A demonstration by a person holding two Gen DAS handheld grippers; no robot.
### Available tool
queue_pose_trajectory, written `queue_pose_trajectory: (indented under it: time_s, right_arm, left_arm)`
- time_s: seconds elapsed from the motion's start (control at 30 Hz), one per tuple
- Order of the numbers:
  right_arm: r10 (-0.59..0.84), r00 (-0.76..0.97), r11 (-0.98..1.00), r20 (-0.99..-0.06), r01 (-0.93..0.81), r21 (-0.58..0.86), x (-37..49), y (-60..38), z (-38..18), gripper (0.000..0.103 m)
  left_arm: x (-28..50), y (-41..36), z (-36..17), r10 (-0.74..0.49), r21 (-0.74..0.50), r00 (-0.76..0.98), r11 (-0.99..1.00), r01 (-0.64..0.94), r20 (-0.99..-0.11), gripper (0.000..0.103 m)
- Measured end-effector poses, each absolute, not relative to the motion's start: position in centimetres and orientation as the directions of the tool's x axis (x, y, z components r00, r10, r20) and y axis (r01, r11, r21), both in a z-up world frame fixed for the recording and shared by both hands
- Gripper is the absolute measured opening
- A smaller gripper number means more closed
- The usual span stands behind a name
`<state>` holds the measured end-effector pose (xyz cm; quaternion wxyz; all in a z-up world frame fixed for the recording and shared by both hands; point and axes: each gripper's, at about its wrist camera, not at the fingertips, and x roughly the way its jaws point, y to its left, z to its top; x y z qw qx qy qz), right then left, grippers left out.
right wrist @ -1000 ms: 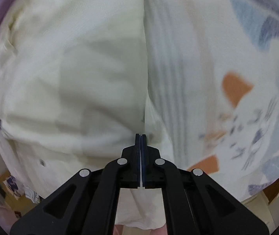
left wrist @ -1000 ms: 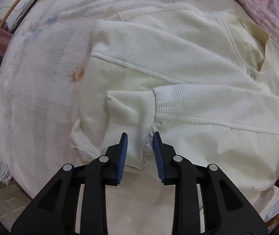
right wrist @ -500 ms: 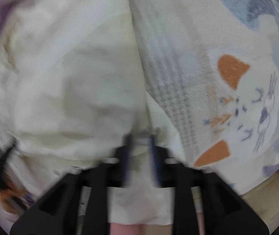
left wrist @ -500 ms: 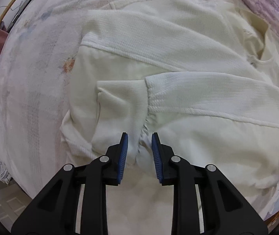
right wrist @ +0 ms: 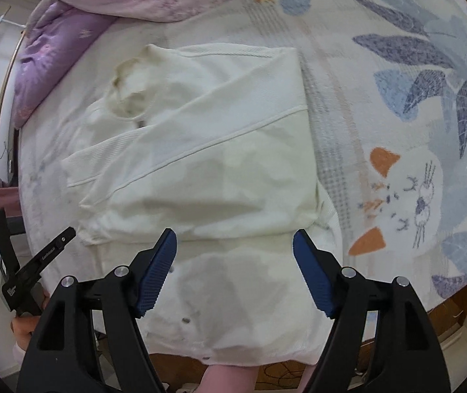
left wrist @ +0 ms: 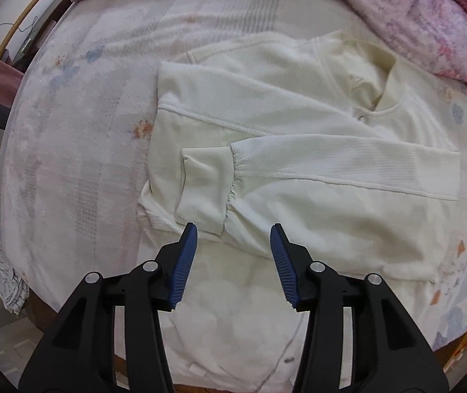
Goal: Fold large clothes
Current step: 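Release both grippers and move them to the jacket hem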
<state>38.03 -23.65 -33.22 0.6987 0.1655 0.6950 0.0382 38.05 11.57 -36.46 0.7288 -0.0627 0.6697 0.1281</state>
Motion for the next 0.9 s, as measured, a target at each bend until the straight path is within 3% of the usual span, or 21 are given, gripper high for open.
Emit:
queue_pose_trajectory:
  time_s: [0.37, 0.5, 0.77, 0.83, 0.9]
  right_arm:
    - [0.272, 0.092, 0.94, -0.958, 0.187, 0.285, 34.5, -21.5, -25.8, 0.071]
    - [0.279, 0.106, 0.938, -0.955, 0.182, 0.294, 34.6, -20.8, -24.5, 0.077]
    - [0.306, 0.109, 0.931, -0.946, 0.176, 0.321, 38.1, -19.7, -24.7, 0.08]
    - [0.288, 0.128, 0.936, -0.949, 0.172, 0.308, 39.7, -19.6, -25.3, 0.085]
    - [0.279, 0.126, 0.938, -0.952, 0.178, 0.298, 41.1, -19.7, -26.2, 0.086]
  left_arm:
    - [35.6, 10.9, -29.0, 0.044, 0.019, 0.118, 0.978, -0.208, -0.992, 0.048]
    - [35.4, 11.3, -27.8, 0.034, 0.009, 0.117, 0.979, -0.206, -0.993, 0.048]
    - [37.8, 13.7, -27.1, 0.01, -0.017, 0.115, 0.972, -0.233, -0.993, 0.048]
    - [38.9, 14.4, -27.2, -0.002, -0.03, 0.124, 0.974, -0.226, -0.992, 0.056]
    - [40.3, 15.2, -27.4, 0.016, -0.015, 0.134, 0.974, -0.227, -0.991, 0.058]
